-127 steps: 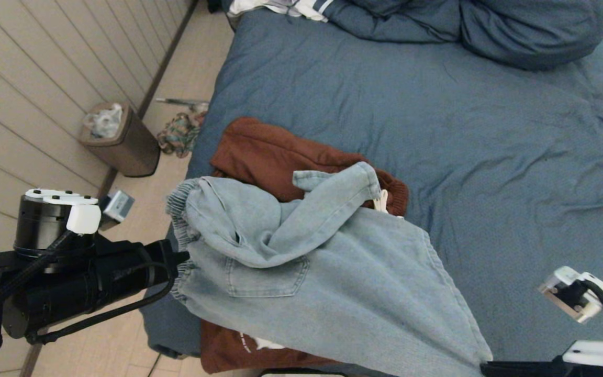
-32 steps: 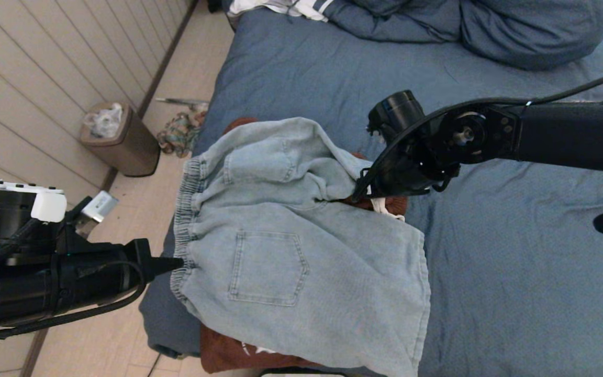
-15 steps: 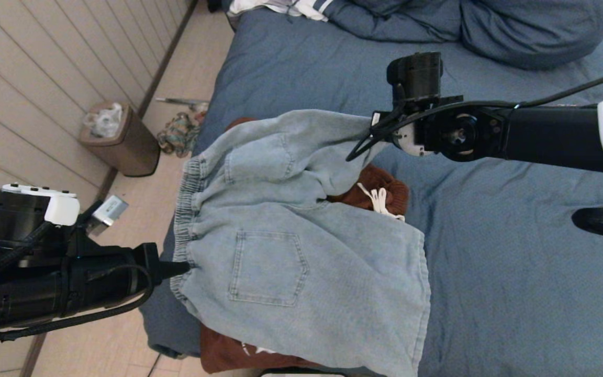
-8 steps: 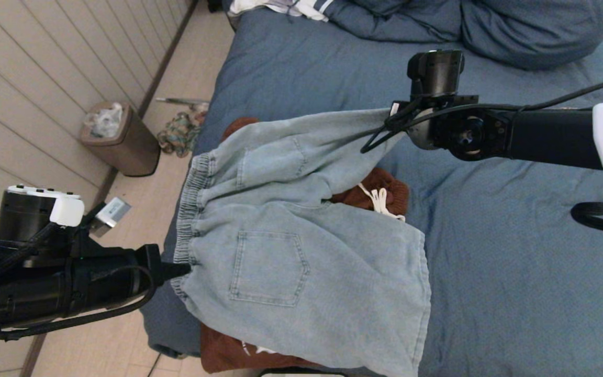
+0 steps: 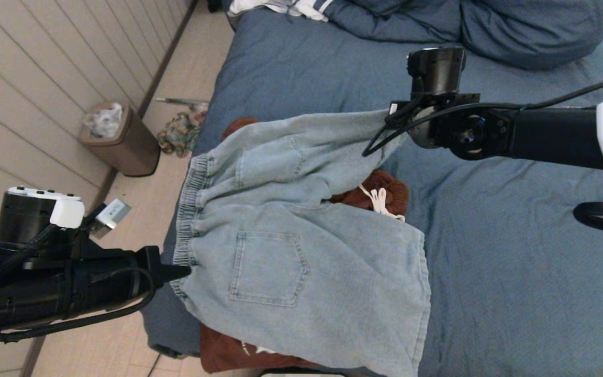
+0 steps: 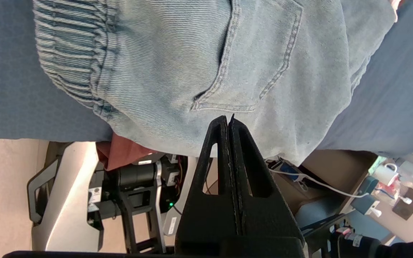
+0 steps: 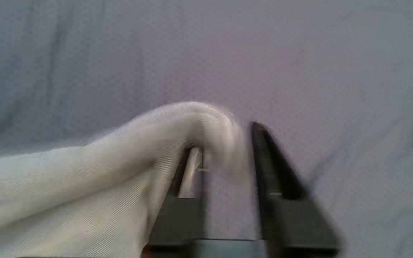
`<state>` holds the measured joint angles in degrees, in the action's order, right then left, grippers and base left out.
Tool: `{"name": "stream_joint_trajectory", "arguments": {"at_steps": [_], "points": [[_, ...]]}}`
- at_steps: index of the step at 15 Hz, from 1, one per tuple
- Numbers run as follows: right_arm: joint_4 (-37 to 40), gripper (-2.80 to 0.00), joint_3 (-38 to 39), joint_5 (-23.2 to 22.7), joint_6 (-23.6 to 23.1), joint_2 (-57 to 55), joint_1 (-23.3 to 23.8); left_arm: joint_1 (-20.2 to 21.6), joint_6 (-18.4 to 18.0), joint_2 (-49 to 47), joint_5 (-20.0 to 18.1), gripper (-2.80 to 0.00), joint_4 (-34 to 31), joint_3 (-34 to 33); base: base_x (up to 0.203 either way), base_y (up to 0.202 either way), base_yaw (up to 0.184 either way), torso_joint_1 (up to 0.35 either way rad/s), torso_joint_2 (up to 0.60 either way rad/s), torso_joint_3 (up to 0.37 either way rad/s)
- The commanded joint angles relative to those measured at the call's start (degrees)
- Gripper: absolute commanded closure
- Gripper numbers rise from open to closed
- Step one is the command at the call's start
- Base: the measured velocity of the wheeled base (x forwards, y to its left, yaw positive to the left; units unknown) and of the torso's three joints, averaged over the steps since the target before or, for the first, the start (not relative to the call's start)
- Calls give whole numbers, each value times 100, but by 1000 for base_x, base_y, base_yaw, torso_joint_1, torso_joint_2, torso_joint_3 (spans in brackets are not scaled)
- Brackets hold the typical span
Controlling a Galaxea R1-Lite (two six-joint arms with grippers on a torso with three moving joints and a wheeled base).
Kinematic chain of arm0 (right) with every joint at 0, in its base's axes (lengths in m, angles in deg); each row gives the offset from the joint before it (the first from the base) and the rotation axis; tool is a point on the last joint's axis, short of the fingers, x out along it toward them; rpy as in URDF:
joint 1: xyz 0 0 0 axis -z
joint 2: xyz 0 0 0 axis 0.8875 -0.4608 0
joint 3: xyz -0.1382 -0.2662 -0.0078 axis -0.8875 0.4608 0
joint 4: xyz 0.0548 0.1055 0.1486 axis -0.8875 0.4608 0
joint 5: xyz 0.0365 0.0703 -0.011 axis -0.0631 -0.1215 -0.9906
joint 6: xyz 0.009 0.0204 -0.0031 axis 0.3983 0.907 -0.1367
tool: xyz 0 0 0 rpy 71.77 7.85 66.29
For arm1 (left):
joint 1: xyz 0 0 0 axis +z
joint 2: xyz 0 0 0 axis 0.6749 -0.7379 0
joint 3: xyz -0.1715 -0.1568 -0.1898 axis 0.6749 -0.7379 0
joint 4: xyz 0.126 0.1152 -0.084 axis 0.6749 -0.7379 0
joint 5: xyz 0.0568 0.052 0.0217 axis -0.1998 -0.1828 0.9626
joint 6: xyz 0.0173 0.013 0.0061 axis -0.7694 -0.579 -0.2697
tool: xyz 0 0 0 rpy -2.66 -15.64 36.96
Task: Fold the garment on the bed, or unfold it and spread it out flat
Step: Unford the blue shorts
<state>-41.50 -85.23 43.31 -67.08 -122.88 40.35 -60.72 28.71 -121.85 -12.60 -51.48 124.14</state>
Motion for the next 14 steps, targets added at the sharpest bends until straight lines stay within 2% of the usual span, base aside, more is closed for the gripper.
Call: {"name": "stream_joint_trajectory", "arguments": {"at_steps": [1,6,7,10,11,12,14], "points": [[3,-280,1,-21,-52,-54,-3,-1,19,25,-11,0,9,-8,0,0,0,0,0,0],[83,-280,35,-24,-40,287,-16,-10,28,124,-5,0,9,-19,0,0,0,0,0,0],[357,-280,97,-18,58,335,-89,-24,28,163,-5,0,9,-43,0,0,0,0,0,0],[1675,-280,211,-14,882,418,-413,-184,88,166,-5,0,9,-72,0,0,0,0,0,0],[2246,-80,169,-25,1218,394,-486,-287,105,123,-5,0,9,-86,0,0,0,0,0,0],[2830,0,79,-90,1537,314,-530,-389,115,80,-5,0,9,-104,0,0,0,0,0,0],[3323,0,26,-563,1708,219,-519,-475,116,51,-13,0,9,-175,0,0,0,0,0,0]]}}
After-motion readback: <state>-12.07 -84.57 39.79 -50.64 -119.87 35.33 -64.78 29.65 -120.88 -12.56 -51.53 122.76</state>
